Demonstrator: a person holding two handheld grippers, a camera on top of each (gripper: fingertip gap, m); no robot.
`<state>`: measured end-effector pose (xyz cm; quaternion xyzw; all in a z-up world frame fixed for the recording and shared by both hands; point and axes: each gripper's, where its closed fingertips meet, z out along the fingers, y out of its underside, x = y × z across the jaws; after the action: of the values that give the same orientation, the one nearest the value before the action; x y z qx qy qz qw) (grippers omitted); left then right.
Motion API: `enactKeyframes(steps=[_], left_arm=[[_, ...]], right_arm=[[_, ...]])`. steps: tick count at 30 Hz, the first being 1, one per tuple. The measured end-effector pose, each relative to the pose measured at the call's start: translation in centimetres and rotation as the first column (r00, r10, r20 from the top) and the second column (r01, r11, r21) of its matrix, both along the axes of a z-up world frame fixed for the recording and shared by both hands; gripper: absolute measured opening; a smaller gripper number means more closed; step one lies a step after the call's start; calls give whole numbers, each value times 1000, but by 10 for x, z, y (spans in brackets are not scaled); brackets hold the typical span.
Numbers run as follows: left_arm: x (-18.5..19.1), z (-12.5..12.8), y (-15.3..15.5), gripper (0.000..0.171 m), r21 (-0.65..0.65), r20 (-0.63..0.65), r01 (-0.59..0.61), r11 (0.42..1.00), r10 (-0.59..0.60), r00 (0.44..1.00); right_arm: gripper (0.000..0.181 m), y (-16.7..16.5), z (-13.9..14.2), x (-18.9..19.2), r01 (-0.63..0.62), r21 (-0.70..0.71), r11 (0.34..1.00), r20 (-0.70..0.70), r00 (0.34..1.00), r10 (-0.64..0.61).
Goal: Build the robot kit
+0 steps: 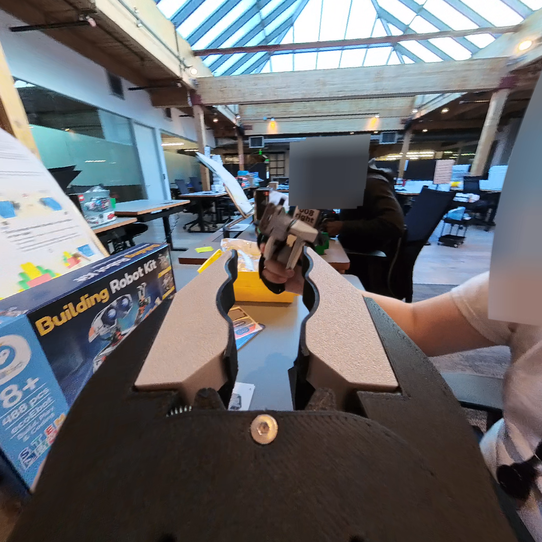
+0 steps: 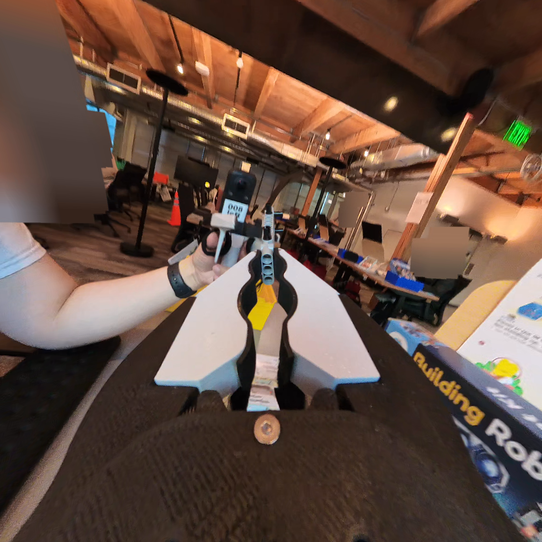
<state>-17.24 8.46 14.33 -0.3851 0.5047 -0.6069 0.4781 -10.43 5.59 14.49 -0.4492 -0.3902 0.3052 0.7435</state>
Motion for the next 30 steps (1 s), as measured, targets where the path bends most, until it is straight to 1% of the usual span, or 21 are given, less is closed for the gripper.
enactKeyframes(steps=[1, 2, 4, 6, 8, 10, 12, 15, 17, 19, 22, 25, 27, 30], left_arm=[[-3, 2, -4, 39, 10, 3, 12, 1000, -12, 1000], [-6, 3, -5, 33, 22, -2, 2, 1000, -2, 1000], [-14, 3, -7, 24, 69, -32, -36, 997, 38, 999], [-20, 1, -6, 12, 143, -67, -101, 985, 111, 991], [-26, -4, 0, 12, 206, -113, -171, 963, 197, 974], [-32, -7, 3, 12, 220, -146, -190, 957, 225, 963], [-37, -7, 2, 11, 207, -151, -162, 965, 195, 969], [-39, -6, 10, 11, 164, -141, -172, 971, 196, 970], [-39, -9, 11, 10, 133, -163, -149, 980, 170, 972], [-41, -14, 10, 8, 107, -199, -119, 987, 138, 970], [-43, -23, 14, 7, 68, -253, -101, 993, 115, 961], [-44, -38, 24, 6, 26, -317, -97, 995, 100, 943], [-45, -46, 29, 6, -26, -348, -87, 996, 73, 935], [-46, -62, 35, 6, -75, -407, -70, 995, 34, 913]], right_arm=[[7, 4, -4, -8, -15, -57, 998, 6, 1000, 15], [7, 6, -6, -17, -65, -135, 989, -17, 998, 63], [7, 9, -7, -35, -175, -247, 953, -106, 983, 153], [7, 11, -11, -51, -236, -291, 927, -153, 968, 198], [7, 16, -17, -62, -236, -317, 919, -157, 968, 194], [7, 18, -21, -68, -252, -338, 907, -174, 964, 203], [7, 19, -25, -74, -280, -353, 893, -186, 956, 227], [7, 26, -36, -80, -248, -372, 895, -165, 966, 200], [7, 27, -41, -82, -263, -374, 889, -172, 962, 213], [7, 29, -48, -84, -289, -405, 868, -177, 955, 236], [6, 34, -60, -88, -299, -433, 850, -172, 954, 247], [7, 43, -78, -91, -275, -487, 829, -148, 961, 233], [7, 47, -87, -93, -274, -503, 820, -146, 962, 232], [10, 52, -104, -95, -236, -531, 814, -84, 970, 227]])
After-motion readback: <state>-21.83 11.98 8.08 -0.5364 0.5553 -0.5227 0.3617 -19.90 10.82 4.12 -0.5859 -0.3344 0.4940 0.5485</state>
